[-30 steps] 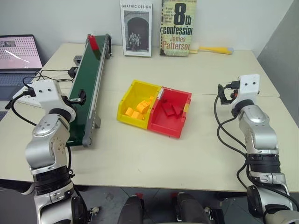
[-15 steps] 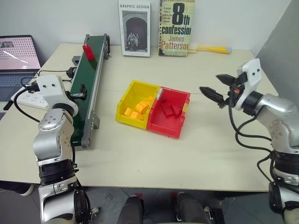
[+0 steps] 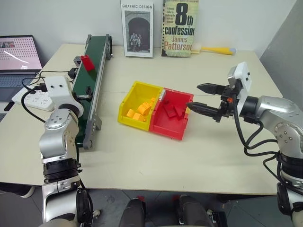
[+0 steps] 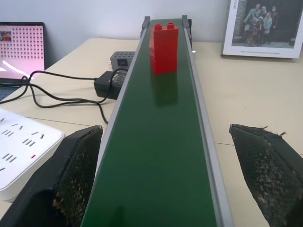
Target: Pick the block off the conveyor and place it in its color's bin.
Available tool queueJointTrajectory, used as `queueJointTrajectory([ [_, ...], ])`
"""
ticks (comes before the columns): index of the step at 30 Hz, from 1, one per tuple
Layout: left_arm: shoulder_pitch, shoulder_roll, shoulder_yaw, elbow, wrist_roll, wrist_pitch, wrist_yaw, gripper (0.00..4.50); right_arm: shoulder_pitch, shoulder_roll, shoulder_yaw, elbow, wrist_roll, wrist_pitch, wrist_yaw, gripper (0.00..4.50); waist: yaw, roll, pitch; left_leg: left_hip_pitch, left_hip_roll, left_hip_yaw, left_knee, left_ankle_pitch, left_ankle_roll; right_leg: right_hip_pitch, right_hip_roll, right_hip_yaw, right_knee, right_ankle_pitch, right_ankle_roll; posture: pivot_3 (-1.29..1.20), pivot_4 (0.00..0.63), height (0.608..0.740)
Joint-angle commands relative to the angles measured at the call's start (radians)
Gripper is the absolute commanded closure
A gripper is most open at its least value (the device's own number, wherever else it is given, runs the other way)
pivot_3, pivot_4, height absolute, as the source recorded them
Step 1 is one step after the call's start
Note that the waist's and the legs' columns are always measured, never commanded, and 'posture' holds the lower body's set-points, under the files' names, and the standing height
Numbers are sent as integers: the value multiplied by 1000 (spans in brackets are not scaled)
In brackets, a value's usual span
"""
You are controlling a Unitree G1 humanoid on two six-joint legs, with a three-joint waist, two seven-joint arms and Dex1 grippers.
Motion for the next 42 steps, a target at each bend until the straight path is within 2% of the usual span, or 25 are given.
queueJointTrajectory([
  [1, -35, 5, 13, 0, 13, -17, 30, 12, -15, -8, 3, -42, 7, -15, 0, 0, 0, 0, 0, 0, 0, 0, 0, 0, 0, 0, 0, 0, 0, 0, 0, 0, 150, 740],
  [20, -48, -32, 8, 41, 7, -56, 63, 12, -33, -45, -7, -31, 18, -9, 14, 0, 0, 0, 0, 0, 0, 0, 0, 0, 0, 0, 0, 0, 0, 0, 0, 0, 150, 740],
  [28, -44, -49, 26, 30, -12, -60, 73, 1343, -38, -47, -6, -32, 19, -6, 9, 0, 0, 0, 0, 0, 0, 0, 0, 0, 0, 0, 0, 0, 0, 0, 0, 0, 150, 740],
  [35, -36, -56, 25, 14, -25, -45, 83, 2825, -46, -44, -3, -30, 22, -2, 7, 0, 0, 0, 0, 0, 0, 0, 0, 0, 0, 0, 0, 0, 0, 0, 0, 0, 150, 740],
  [37, -33, -58, 24, 6, -28, -42, 85, 2982, -48, -43, -3, -27, 20, -3, 8, 0, 1, 0, 0, 0, 0, 0, 0, 0, 0, 0, 0, 0, 0, 0, 0, 0, 150, 740],
  [42, -41, -40, 9, -7, -33, -30, 62, 2986, -53, -42, -4, -29, 21, -1, 5, 0, 0, 0, 0, 0, 0, 0, 0, 0, 0, 0, 0, 0, 0, 0, 0, 0, 150, 740],
])
